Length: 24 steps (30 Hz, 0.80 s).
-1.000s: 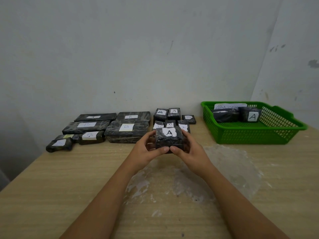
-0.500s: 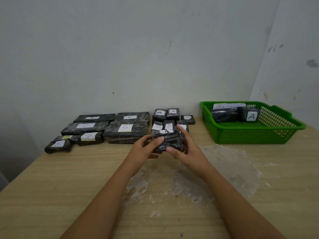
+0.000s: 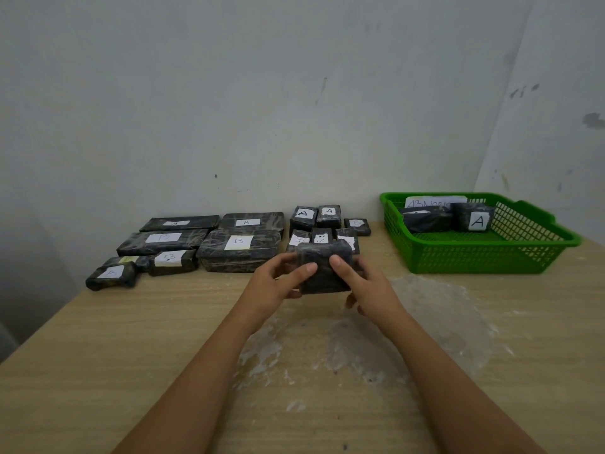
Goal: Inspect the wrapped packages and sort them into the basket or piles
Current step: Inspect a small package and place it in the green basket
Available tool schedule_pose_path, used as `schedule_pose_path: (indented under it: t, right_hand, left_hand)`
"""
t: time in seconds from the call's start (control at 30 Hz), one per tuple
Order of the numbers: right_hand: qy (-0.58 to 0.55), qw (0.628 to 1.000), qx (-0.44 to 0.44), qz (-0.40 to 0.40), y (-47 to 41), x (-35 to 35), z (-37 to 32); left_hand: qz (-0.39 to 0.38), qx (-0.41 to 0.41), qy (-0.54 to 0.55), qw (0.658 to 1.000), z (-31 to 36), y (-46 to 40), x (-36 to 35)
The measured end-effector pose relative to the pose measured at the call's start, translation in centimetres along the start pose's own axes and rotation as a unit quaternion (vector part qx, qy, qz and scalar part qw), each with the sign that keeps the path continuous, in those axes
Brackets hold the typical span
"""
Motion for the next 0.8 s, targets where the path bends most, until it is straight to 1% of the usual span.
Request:
schedule_pose_path:
  t: [0.13, 0.33, 0.63, 0.8]
  right_hand:
    - [0.011, 1.000, -0.002, -0.022, -0.1, -0.1, 0.2]
    - [-0.005, 1.000, 0.013, 0.005, -0.5, 0.0, 0.4]
    - [0.019, 1.000, 0.003, 0.007, -0.4, -0.6, 1.0]
    - [-0.001, 1.000, -0.007, 0.026, -0.5, -0.9, 1.1]
  left_hand:
    - [0.009, 0.015, -0.013, 1.000, -0.1, 0.0, 0.0]
    - [0.003, 0.014, -0.043, 0.999, -0.1, 0.0, -0.3]
    - [0.027, 0.023, 0.035, 0.999, -0.3, 0.0, -1.0]
    - [0.030, 0.009, 0.019, 0.999, -0.1, 0.2, -1.3]
Point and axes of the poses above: each hand's wrist, its own y-axis away from the middle knuckle, its own x-axis out of the back of the hand, z = x × y, the point moved 2 cm from there along -y, towards the middle knuckle, and after that the axes turned 8 degrees about -y, right-handed, at the moved point
